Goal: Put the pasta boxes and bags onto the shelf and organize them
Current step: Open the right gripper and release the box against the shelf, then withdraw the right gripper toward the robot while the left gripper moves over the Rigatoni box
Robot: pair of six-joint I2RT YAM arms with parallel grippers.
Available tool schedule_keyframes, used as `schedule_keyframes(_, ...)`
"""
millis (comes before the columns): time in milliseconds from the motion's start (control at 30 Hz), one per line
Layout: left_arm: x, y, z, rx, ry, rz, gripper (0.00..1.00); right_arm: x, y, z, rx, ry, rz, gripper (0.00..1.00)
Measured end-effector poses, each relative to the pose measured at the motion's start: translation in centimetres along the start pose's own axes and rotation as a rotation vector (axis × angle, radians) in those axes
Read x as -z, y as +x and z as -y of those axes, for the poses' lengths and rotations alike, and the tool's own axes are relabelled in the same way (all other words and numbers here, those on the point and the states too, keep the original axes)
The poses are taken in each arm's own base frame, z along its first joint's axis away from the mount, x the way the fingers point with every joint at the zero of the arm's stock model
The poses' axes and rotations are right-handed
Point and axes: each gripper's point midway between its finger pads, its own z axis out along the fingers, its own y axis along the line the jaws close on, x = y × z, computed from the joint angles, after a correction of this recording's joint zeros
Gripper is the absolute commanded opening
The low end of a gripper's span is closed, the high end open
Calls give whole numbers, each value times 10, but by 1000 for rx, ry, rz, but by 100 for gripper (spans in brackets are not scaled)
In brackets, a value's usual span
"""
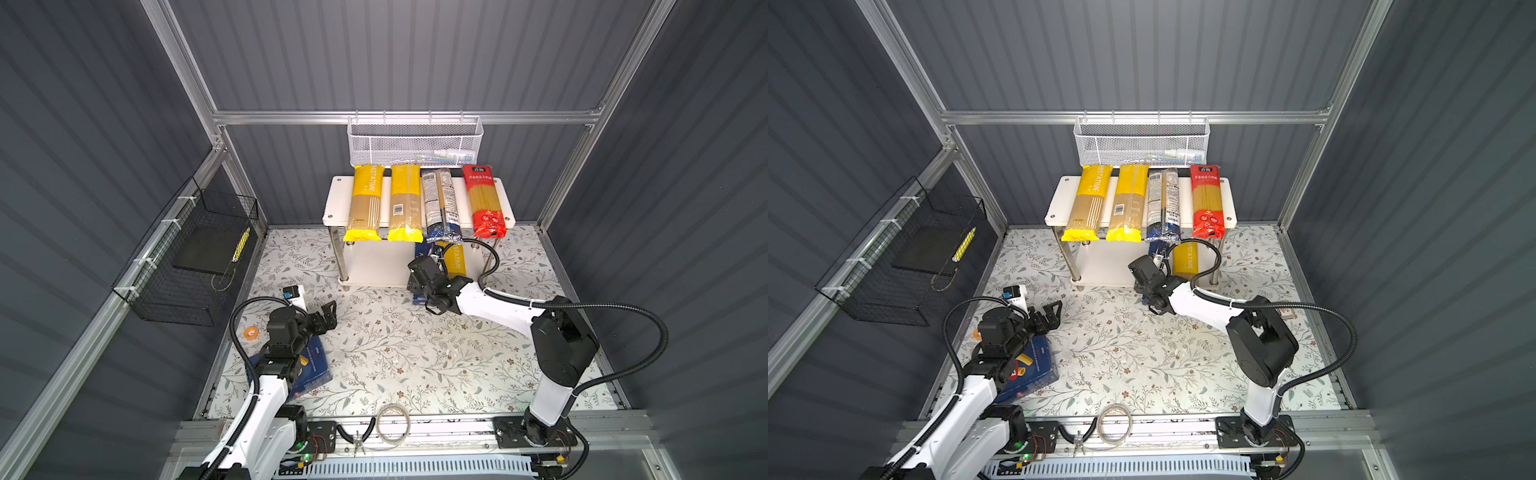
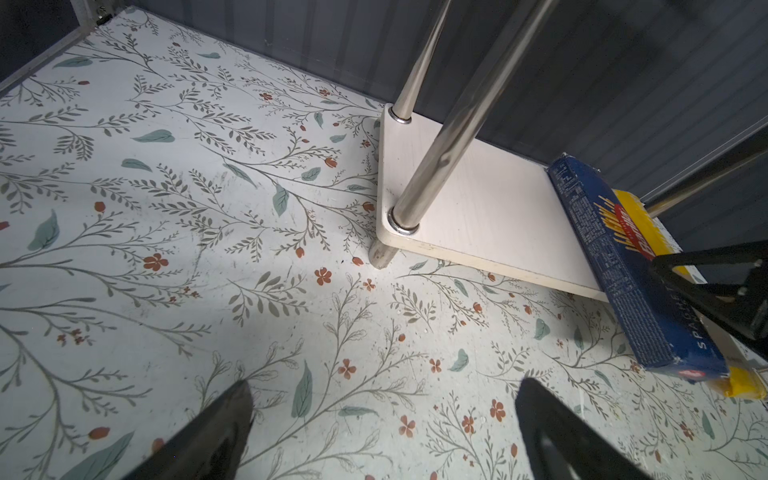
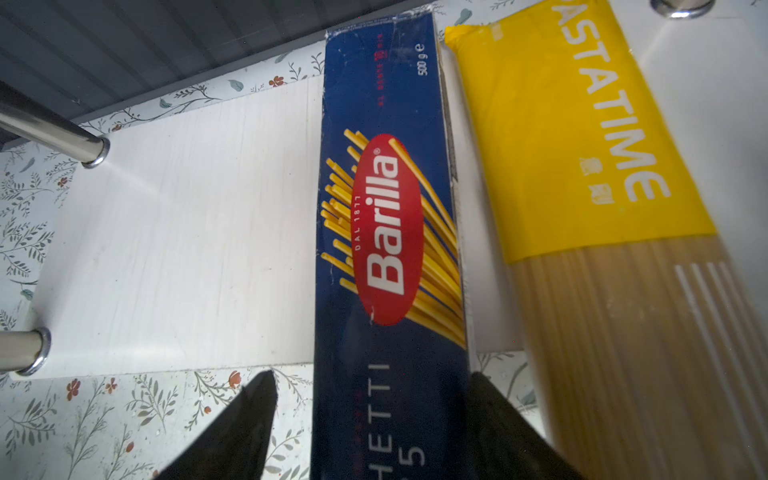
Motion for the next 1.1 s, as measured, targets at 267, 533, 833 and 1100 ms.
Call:
schedule_keyframes(267, 1, 1, -1, 1, -5, -5, 100, 27, 7, 2, 51, -48, 5, 78)
schedule_keyframes(533, 2, 2, -1, 2, -6, -7, 100, 101, 37, -32, 243, -178, 79, 80)
schedule_keyframes(833, -2, 12, -5, 11, -22, -53, 100, 176, 144, -81, 594, -317, 173, 87)
schedule_keyframes(1100, 21, -6, -6, 76, -88, -23, 100, 191, 168, -61, 569, -440, 188, 95)
